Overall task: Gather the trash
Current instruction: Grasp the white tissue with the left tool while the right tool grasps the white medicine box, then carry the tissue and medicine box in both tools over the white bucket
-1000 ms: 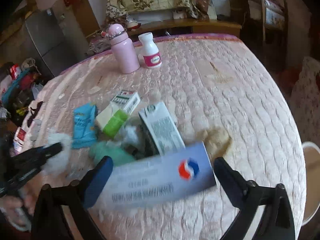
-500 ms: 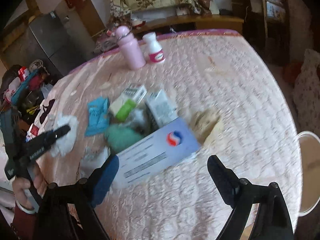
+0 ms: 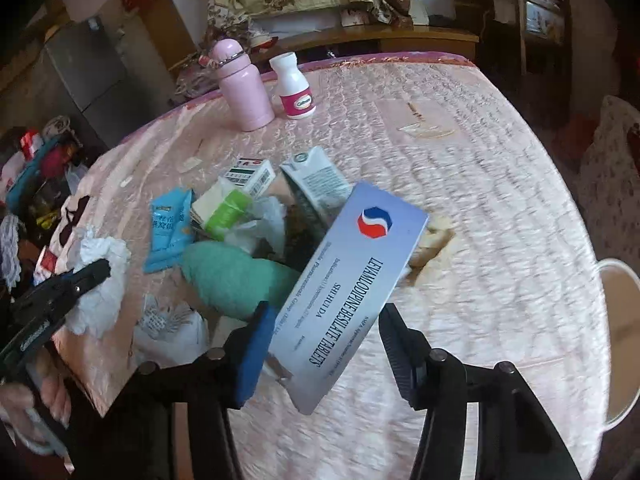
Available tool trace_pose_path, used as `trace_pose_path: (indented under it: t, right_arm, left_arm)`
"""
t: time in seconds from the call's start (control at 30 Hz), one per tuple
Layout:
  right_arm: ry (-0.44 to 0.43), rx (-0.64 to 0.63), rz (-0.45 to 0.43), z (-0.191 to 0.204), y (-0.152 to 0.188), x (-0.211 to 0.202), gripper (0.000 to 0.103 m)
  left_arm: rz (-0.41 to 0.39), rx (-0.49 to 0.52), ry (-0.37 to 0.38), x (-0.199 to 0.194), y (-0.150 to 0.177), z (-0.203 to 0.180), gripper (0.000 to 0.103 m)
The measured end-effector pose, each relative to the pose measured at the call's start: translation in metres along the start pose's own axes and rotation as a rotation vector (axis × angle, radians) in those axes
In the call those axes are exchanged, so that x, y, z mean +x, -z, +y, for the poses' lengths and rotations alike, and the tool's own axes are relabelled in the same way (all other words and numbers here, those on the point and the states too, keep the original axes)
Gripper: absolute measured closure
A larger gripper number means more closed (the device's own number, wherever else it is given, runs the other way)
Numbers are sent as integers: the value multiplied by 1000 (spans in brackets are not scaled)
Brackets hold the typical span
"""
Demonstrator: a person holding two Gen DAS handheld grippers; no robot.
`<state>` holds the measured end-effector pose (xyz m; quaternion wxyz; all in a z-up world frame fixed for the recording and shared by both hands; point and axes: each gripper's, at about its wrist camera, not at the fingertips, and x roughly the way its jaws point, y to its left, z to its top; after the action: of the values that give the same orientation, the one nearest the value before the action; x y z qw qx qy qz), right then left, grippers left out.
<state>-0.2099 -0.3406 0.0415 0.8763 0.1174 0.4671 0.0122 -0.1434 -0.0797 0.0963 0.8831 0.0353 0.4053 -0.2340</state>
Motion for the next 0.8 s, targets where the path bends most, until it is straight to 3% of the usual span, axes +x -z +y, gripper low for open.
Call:
trace_pose_path:
  t: [0.17, 0.27, 0.4, 0.53, 0.63, 0.8]
  right_arm:
    - [144, -57, 65, -40, 3, -6, 45]
    - [88, 28, 78, -65, 6, -7, 36]
    - [62, 115, 41, -77, 12, -5, 34]
    - [112, 190, 49, -80, 17, 6, 34]
    - [76, 272, 30, -88, 19, 15, 33]
    - [174, 171, 16, -76, 15, 23, 42]
  left_arm:
    - [2, -6, 12, 2, -1, -7, 85]
    - [6, -6, 24, 5, -3, -14, 85]
    - [6, 0, 41, 8, -6, -26, 85]
    - [0, 10, 56, 7, -8, -41, 85]
    - [-1, 14, 67, 8, -10, -50, 85]
    - [8, 30, 85, 10, -11, -63, 85]
